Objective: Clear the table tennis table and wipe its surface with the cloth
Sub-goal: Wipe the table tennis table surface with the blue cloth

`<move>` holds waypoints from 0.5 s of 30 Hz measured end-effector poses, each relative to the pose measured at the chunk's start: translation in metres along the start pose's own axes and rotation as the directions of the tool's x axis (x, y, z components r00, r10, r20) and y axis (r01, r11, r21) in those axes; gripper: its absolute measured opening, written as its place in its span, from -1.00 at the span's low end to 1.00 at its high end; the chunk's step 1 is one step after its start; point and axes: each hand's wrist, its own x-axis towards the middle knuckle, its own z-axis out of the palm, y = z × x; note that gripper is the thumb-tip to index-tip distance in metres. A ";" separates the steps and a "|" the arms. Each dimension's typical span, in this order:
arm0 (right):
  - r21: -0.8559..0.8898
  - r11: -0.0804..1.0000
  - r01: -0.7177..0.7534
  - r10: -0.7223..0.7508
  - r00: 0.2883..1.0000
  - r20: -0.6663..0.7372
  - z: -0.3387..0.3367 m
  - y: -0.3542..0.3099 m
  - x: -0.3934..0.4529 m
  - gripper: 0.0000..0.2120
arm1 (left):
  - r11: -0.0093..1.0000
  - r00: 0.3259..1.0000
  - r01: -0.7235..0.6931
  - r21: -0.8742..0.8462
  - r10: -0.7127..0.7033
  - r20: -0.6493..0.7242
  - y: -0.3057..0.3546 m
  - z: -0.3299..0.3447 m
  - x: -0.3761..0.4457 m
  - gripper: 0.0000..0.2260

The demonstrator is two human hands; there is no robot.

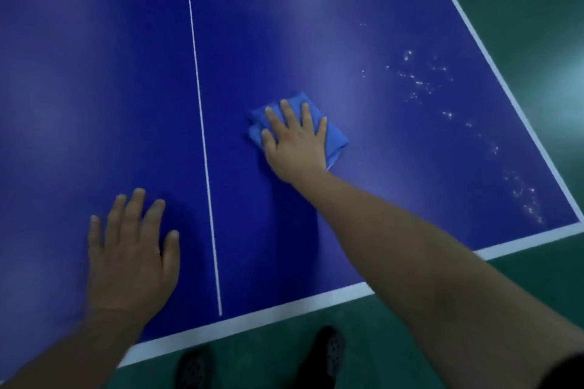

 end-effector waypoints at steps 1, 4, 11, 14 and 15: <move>0.006 0.999 -0.043 0.043 0.999 -0.007 -0.006 0.020 0.015 -0.48 | 0.999 1.000 0.006 -0.032 -0.006 -0.003 0.026 0.004 -0.005 -0.43; 0.062 0.982 -0.179 0.181 0.983 -0.026 -0.019 0.087 0.003 -0.48 | 0.992 0.999 -0.015 -0.123 0.021 0.049 0.105 0.022 -0.015 -0.45; 0.015 0.857 -0.516 0.516 0.857 0.009 -0.042 0.246 -0.118 -0.48 | 0.993 0.981 -0.096 -0.068 0.106 0.165 0.155 0.048 -0.025 -0.46; 0.105 0.739 -0.666 0.672 0.739 -0.043 -0.037 0.228 -0.088 -0.48 | 0.994 0.979 -0.096 -0.052 0.103 0.175 0.156 0.048 -0.022 -0.47; 0.108 0.770 -0.629 0.637 0.768 -0.068 -0.031 0.202 -0.081 -0.49 | 0.994 0.979 -0.095 -0.053 0.103 0.176 0.157 0.048 -0.023 -0.47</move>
